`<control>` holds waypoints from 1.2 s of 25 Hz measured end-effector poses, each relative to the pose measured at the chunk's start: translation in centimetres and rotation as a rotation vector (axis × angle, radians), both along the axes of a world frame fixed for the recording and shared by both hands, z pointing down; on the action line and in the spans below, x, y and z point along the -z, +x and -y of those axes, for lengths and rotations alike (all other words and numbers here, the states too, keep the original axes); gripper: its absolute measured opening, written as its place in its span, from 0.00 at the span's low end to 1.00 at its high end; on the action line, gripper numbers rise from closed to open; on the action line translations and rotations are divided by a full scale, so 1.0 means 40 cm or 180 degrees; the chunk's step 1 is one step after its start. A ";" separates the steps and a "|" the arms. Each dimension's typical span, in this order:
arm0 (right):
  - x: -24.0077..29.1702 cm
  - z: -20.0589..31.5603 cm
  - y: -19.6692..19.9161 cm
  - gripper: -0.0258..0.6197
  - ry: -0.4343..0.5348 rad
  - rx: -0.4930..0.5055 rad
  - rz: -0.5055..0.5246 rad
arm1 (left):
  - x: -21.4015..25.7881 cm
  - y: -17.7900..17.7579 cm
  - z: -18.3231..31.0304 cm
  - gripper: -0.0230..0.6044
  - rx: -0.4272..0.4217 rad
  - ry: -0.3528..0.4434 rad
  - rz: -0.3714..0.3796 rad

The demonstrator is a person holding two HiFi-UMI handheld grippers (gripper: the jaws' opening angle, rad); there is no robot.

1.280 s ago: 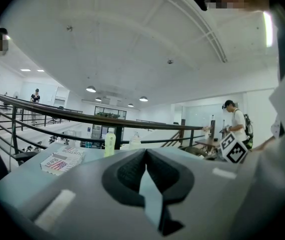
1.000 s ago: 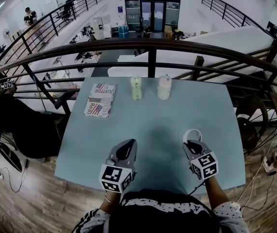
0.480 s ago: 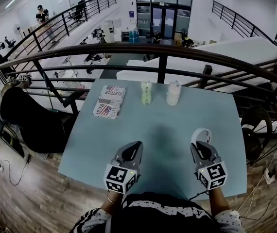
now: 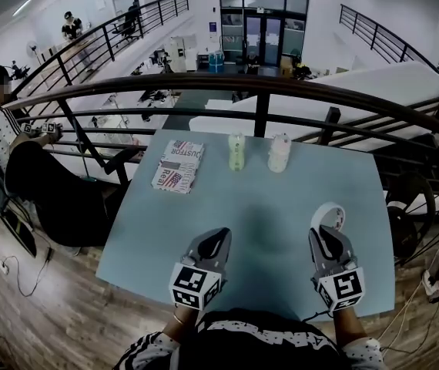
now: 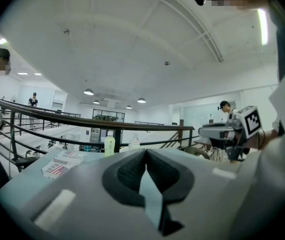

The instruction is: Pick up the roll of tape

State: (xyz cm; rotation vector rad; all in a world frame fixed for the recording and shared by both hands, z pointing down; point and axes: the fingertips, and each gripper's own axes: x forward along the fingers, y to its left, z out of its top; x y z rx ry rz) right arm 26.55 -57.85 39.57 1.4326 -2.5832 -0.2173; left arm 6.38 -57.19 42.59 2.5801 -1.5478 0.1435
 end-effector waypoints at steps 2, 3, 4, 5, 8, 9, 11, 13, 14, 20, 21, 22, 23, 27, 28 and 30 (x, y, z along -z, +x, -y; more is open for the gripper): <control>0.009 -0.002 0.000 0.12 0.0038 0.0009 0.0021 | 0.002 0.002 0.000 0.04 0.0004 0.0008 0.0010; 0.008 -0.004 -0.001 0.12 0.0027 0.0013 0.0037 | 0.002 0.002 -0.001 0.04 0.0004 0.0005 0.0018; 0.005 -0.006 -0.003 0.12 0.0002 0.0016 0.0057 | 0.000 0.002 -0.002 0.04 0.0003 -0.0004 0.0025; 0.002 -0.005 -0.005 0.12 -0.0023 0.0018 0.0077 | -0.001 0.001 -0.002 0.04 0.0003 -0.0013 0.0028; -0.003 0.003 -0.009 0.12 -0.0073 0.0045 0.0082 | 0.001 -0.002 0.003 0.04 0.0023 -0.0007 0.0021; -0.005 0.005 -0.009 0.12 -0.0077 0.0056 0.0071 | 0.002 -0.003 0.004 0.04 0.0032 0.0000 0.0014; -0.012 0.009 -0.009 0.12 -0.0081 0.0071 0.0066 | -0.002 -0.005 0.006 0.04 0.0045 -0.0002 0.0008; -0.020 0.008 -0.011 0.12 -0.0101 0.0077 0.0069 | -0.007 -0.005 0.006 0.04 0.0044 -0.0014 0.0016; -0.022 0.006 -0.011 0.12 -0.0114 0.0079 0.0065 | -0.007 -0.004 0.004 0.04 0.0037 -0.0018 0.0018; -0.021 -0.001 -0.009 0.12 -0.0153 0.0071 0.0053 | 0.005 0.001 0.001 0.04 0.0014 0.0020 0.0021; -0.022 0.000 -0.010 0.12 -0.0160 0.0073 0.0060 | 0.007 0.000 0.001 0.04 0.0015 0.0022 0.0021; -0.023 0.000 -0.012 0.12 -0.0174 0.0070 0.0065 | 0.007 -0.002 0.002 0.04 0.0016 0.0018 0.0018; -0.025 0.000 -0.012 0.12 -0.0189 0.0063 0.0065 | 0.006 -0.003 0.002 0.04 0.0015 0.0012 0.0014; -0.031 -0.005 -0.008 0.12 -0.0209 0.0059 0.0044 | 0.009 -0.004 0.001 0.04 0.0012 0.0009 0.0013; -0.032 -0.006 -0.009 0.12 -0.0213 0.0060 0.0041 | 0.011 -0.005 0.001 0.04 0.0012 0.0011 0.0014; -0.035 -0.006 -0.011 0.12 -0.0216 0.0065 0.0034 | 0.010 -0.008 0.000 0.04 0.0012 0.0003 0.0023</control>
